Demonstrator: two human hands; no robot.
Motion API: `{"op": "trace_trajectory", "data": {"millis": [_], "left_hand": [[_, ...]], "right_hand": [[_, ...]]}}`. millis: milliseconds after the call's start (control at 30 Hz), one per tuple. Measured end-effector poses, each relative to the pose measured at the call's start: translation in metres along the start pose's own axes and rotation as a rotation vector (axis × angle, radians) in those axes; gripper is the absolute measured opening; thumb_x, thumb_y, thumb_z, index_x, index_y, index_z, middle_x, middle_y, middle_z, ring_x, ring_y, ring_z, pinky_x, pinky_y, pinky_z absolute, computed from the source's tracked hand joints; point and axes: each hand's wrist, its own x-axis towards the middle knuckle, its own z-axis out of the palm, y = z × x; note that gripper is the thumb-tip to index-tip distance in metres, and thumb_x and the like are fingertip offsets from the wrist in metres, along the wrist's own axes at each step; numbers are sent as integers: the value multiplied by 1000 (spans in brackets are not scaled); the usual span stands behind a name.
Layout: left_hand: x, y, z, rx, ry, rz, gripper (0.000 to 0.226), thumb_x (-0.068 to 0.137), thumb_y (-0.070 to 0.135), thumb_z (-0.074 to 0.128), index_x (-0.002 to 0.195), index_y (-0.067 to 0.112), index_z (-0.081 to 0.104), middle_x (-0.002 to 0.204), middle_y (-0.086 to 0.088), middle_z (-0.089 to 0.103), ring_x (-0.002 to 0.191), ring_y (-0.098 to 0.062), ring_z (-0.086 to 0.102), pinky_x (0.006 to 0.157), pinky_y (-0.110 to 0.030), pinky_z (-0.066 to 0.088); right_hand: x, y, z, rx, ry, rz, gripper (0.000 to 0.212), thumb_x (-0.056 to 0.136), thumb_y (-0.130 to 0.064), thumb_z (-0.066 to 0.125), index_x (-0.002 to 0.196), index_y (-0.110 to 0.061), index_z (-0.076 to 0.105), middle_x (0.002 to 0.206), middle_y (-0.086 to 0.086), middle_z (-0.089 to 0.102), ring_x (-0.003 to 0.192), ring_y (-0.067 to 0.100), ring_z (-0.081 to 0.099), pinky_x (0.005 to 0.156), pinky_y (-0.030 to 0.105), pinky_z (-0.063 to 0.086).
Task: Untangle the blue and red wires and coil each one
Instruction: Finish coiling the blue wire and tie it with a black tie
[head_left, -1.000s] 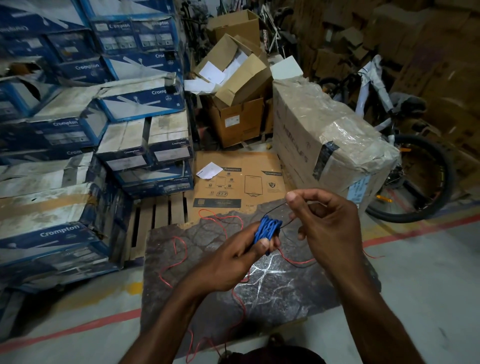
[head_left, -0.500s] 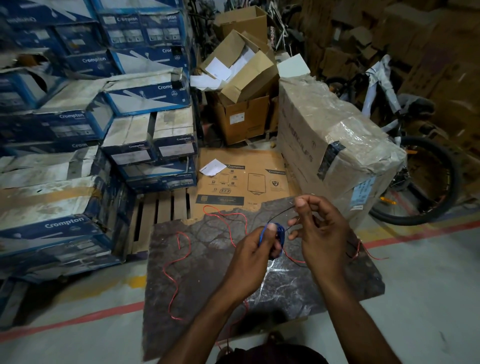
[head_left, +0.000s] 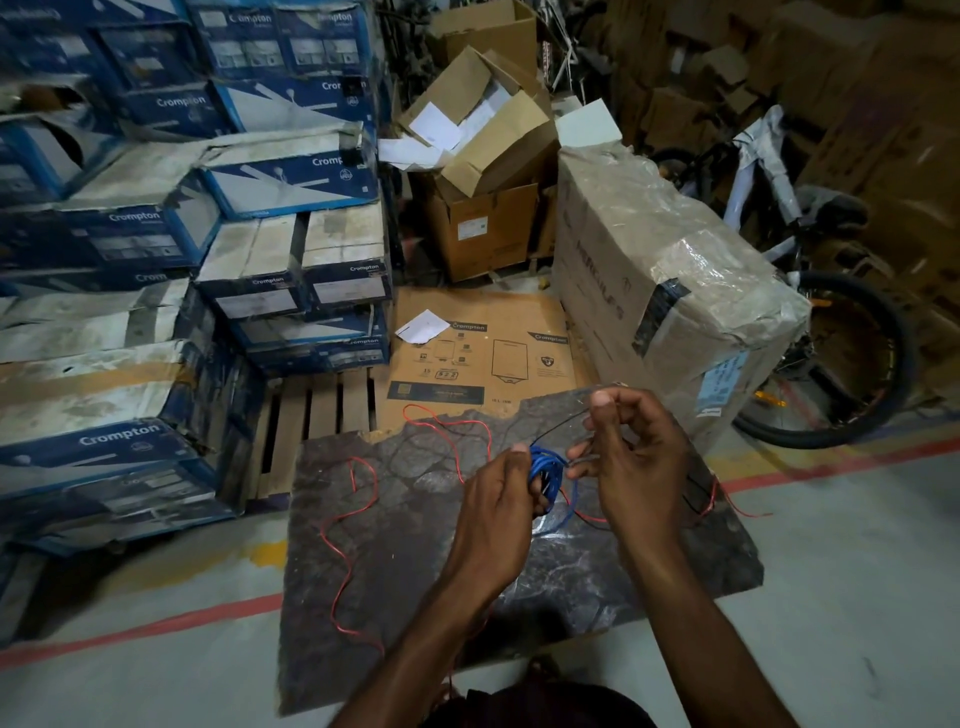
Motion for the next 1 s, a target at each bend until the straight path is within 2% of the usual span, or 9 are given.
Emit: {"op": "trace_trajectory", "data": {"millis": [167, 267, 333, 467, 600, 733, 800, 900, 1000], "left_hand": [[3, 6, -2, 33, 65, 6, 44, 106, 25, 36, 64, 19, 48, 60, 1, 53, 51, -2, 52, 52, -17, 39], [11, 4, -5, 7, 106, 7, 38, 99, 34, 36, 66, 22, 50, 61, 2, 54, 59, -18, 58, 62, -41, 52], [20, 2, -9, -1, 121, 2, 25, 97, 35, 35, 75, 29, 48, 65, 1, 56, 59, -22, 58, 64, -50, 54], [43, 8, -29, 3, 135, 62, 15, 98, 26, 35, 92, 38, 42, 74, -3, 56, 55, -20, 52, 55, -45, 45], [51, 16, -47, -2, 170, 211, 31, 93, 17, 31, 109, 37, 49, 80, -5, 57, 58, -25, 55, 53, -42, 48], [56, 13, -53, -2, 234, 292, 27, 93, 26, 31, 108, 34, 51, 79, -4, 62, 64, -33, 60, 58, -52, 50], [58, 12, -55, -38, 243, 292, 23, 95, 23, 33, 107, 30, 52, 90, -4, 65, 71, -32, 64, 60, -49, 53], [59, 16, -58, -103, 235, 287, 20, 101, 12, 36, 105, 22, 53, 97, 5, 63, 70, -11, 63, 61, -33, 52], [66, 19, -62, -111, 222, 296, 12, 104, 26, 48, 99, 22, 59, 94, 11, 67, 75, 1, 61, 68, -20, 48]], "right_hand": [[3, -1, 5, 74, -28, 92, 15, 101, -21, 64, 97, -7, 66, 83, 9, 62, 54, 17, 67, 47, 28, 57], [8, -3, 11, 113, -59, 125, 17, 101, -19, 64, 101, -2, 66, 82, 10, 64, 58, 17, 70, 51, 27, 59], [12, -3, 17, 116, -89, 126, 17, 101, -18, 64, 101, -2, 66, 81, 8, 66, 60, 17, 71, 54, 28, 61], [25, -2, 33, 110, -140, 101, 13, 100, -18, 66, 94, -6, 67, 79, 7, 66, 58, 14, 70, 55, 27, 61], [35, -3, 46, 158, -190, 98, 11, 100, -18, 67, 90, -13, 70, 78, 2, 69, 59, 16, 69, 56, 26, 60], [39, -4, 57, 192, -222, 90, 11, 100, -16, 65, 91, -11, 68, 83, 4, 68, 58, 14, 69, 55, 25, 59], [41, -3, 61, 191, -228, 91, 10, 101, -15, 65, 93, -9, 68, 86, 6, 68, 57, 13, 69, 55, 25, 59], [43, -4, 65, 187, -229, 93, 10, 101, -14, 65, 96, -6, 68, 89, 8, 67, 57, 12, 68, 55, 24, 59], [44, -5, 67, 189, -241, 89, 9, 100, -13, 66, 94, -7, 69, 88, 9, 66, 58, 12, 68, 56, 25, 59]]}}
